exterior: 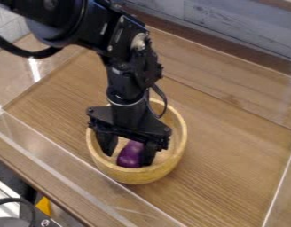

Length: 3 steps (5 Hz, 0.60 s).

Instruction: Put the purple eggplant in the brown bowl

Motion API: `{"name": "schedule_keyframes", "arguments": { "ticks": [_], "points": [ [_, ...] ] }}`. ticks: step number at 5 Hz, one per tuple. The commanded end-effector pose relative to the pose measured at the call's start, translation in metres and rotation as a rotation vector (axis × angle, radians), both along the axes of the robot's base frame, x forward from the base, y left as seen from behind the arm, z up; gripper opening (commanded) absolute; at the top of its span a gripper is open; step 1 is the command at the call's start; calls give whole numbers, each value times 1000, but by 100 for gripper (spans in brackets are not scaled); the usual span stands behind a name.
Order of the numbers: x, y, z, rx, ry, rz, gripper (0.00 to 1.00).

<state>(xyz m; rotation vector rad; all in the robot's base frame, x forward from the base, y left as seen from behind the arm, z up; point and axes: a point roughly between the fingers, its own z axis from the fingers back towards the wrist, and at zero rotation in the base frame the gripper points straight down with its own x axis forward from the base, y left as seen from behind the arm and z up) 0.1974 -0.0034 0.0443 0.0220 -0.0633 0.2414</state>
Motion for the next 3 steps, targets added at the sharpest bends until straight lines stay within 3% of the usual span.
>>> {"name": "schedule_keyframes", "arguments": {
  "ticks": [1,3],
  "points": [
    [9,0,6,-7,-34,4,100],
    [13,0,6,-19,-38,20,100]
  ]
}}
